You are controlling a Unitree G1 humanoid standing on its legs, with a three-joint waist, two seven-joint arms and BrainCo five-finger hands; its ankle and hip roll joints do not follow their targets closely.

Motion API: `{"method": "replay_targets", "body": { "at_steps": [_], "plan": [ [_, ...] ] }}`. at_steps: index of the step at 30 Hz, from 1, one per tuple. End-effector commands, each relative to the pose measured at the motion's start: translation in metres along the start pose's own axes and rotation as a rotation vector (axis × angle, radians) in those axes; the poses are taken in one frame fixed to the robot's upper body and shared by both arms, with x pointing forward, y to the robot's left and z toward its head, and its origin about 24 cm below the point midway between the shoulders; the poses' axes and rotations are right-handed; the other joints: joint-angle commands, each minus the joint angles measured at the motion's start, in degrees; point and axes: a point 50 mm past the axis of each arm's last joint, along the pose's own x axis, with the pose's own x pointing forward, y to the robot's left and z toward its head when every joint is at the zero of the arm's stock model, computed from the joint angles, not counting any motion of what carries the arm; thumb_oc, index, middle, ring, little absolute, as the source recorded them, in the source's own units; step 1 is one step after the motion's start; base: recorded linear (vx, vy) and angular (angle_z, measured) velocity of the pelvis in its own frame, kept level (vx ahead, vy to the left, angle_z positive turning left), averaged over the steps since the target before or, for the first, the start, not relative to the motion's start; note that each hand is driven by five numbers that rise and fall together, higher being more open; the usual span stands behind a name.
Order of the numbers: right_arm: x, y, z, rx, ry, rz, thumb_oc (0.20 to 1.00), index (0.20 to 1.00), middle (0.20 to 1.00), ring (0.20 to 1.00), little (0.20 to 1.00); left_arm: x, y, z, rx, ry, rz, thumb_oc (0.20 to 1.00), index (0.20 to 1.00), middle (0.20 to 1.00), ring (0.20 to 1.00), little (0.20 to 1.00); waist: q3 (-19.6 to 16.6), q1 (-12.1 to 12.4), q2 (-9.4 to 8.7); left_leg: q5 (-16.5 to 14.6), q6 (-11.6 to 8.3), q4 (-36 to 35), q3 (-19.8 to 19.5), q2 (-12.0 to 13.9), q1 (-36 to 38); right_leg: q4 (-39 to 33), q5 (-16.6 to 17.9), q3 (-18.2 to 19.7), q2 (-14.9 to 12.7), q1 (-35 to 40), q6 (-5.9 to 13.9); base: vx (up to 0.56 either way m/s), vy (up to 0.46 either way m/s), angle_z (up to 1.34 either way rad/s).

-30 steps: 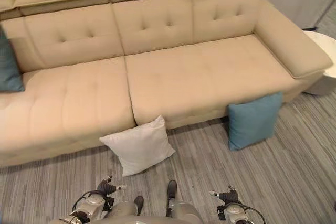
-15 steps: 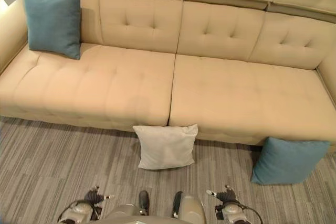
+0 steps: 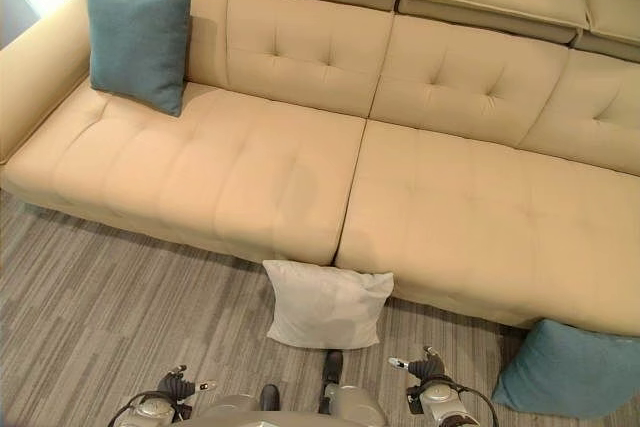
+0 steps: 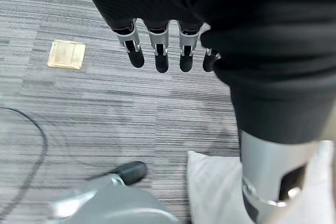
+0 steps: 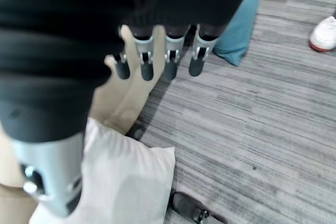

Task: Pick up all the scattered cushions and arrange them neatly on the sofa.

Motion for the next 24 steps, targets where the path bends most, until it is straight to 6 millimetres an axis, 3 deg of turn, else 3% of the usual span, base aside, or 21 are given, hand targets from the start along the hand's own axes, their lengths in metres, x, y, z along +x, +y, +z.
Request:
{"method": "replay_targets", "body": {
  "at_steps": [1, 3, 6, 14, 19, 24],
  "plan": [
    [0.002, -0.017, -0.003, 0.004, -0.001, -0.048, 1.000, 1.000, 1.000, 1.000, 1.000, 0.001, 0.000, 0.008, -0.012, -0.026, 0.001, 1.000, 1.000, 1.000, 1.000, 1.000, 1.2, -0.6, -1.06, 0.9, -3.25, -0.8, -0.5, 1.8, -4.7, 5.1, -5.2, 0.8, -1.8, 1.4, 6.33, 0.00, -0.099, 0.37],
    [0.002, -0.018, -0.004, 0.014, 0.005, -0.051, 1.000, 1.000, 1.000, 1.000, 1.000, 0.001, -0.003, 0.007, -0.020, -0.023, -0.006, 1.000, 1.000, 1.000, 1.000, 1.000, 1.6, -0.5, -1.35, 1.2, -2.92, 1.3, 0.2, 1.9, -6.9, 5.2, -5.8, 0.4, -1.8, 2.2, 5.87, 0.03, -0.047, 0.09],
    [0.001, -0.019, -0.009, 0.007, 0.023, -0.052, 1.000, 1.000, 1.000, 1.000, 1.000, 0.000, -0.003, 0.002, -0.006, -0.007, -0.010, 1.000, 1.000, 1.000, 1.000, 1.000, 0.9, -0.3, -1.16, 2.5, -2.59, -1.6, 1.3, 2.6, -7.6, 5.6, -6.5, 0.3, -1.4, 2.4, 5.91, 0.09, 0.023, 0.02],
    [0.000, -0.012, -0.010, 0.004, 0.021, -0.028, 1.000, 1.000, 1.000, 1.000, 1.000, -0.001, 0.002, -0.008, -0.017, 0.025, 0.005, 1.000, 1.000, 1.000, 1.000, 1.000, -0.7, 0.2, -1.25, 1.1, -1.06, -5.6, 1.7, 1.1, -3.0, 8.4, -8.2, 2.1, -1.8, 3.7, 6.42, 0.12, 0.093, -0.14],
    [0.003, -0.014, 0.008, 0.052, -0.037, -0.038, 1.000, 1.000, 1.000, 1.000, 1.000, 0.003, 0.012, 0.013, -0.088, -0.046, 0.036, 1.000, 1.000, 1.000, 1.000, 1.000, 0.4, 0.4, -1.15, -0.2, -0.06, -4.0, 2.4, 0.9, -4.6, 12.5, -8.5, 2.5, -3.2, 0.0, 7.05, -0.01, 0.053, -0.08],
    [0.007, -0.029, 0.043, 0.094, -0.146, -0.109, 1.000, 1.000, 1.000, 1.000, 1.000, 0.004, 0.023, 0.064, -0.211, -0.231, 0.084, 1.000, 1.000, 1.000, 1.000, 1.000, 4.0, -0.4, -0.54, -0.3, 0.37, -0.1, 2.8, 1.4, -12.0, 17.7, -7.9, 3.0, -4.2, -9.1, 6.81, -0.17, 0.012, -0.02]
  ]
}}
